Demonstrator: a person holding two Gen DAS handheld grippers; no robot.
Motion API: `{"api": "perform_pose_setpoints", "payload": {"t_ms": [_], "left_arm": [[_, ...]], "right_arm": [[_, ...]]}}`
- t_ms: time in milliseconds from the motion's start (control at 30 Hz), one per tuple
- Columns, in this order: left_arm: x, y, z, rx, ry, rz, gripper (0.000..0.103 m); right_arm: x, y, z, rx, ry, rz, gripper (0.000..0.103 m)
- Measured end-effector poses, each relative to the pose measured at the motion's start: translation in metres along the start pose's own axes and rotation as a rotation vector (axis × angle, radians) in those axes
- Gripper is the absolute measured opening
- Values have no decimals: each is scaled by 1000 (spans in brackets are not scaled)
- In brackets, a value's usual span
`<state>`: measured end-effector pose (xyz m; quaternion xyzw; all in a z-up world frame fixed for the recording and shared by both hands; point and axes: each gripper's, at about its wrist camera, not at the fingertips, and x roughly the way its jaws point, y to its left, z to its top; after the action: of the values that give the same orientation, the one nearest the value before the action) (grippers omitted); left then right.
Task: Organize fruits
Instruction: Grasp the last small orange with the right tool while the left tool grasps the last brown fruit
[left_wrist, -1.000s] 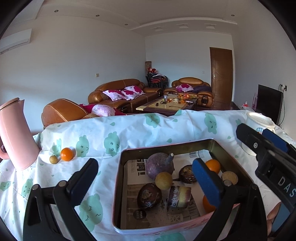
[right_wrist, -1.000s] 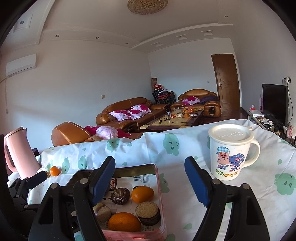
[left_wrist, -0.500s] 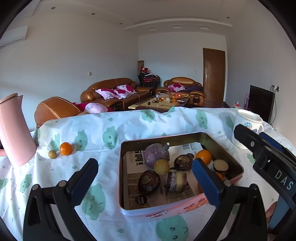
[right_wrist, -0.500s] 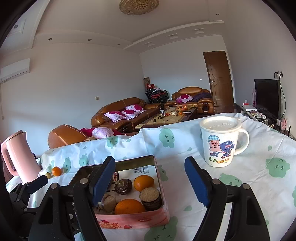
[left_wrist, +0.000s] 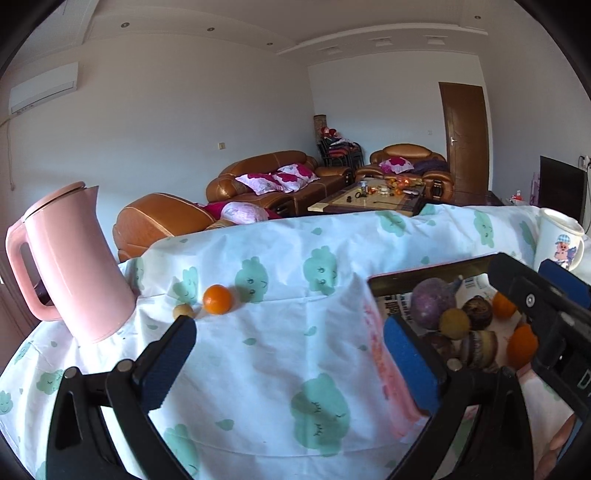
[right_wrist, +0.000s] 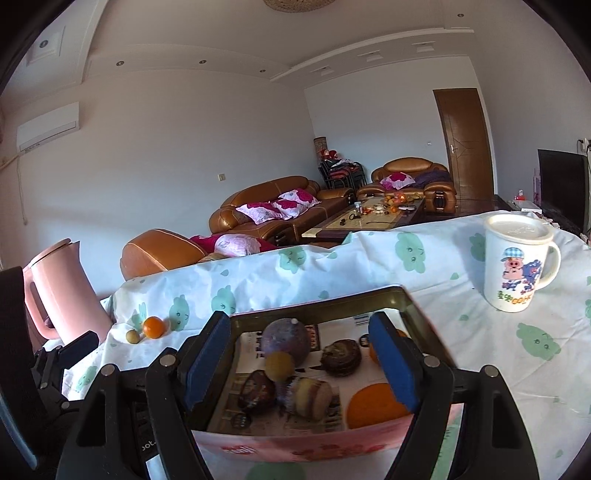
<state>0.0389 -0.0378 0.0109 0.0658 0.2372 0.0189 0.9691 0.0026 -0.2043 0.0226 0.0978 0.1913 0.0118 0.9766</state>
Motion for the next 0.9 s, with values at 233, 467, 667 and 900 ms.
{"api": "perform_pose_setpoints", "payload": {"t_ms": [233,467,667,900], "left_arm": [[24,75,-4,-76,48,110,103],[46,141,-8,-129,89,238,103],[66,190,-14,-235,172,291,103],[78,210,-22,-284,238,323,103]], "right_arm": [[25,60,-4,-66,14,64,79],[53,114,-10,-107,69,138,79],[99,156,-16,-157,222,192,79],[163,189,-18,-141,420,219,79]]}}
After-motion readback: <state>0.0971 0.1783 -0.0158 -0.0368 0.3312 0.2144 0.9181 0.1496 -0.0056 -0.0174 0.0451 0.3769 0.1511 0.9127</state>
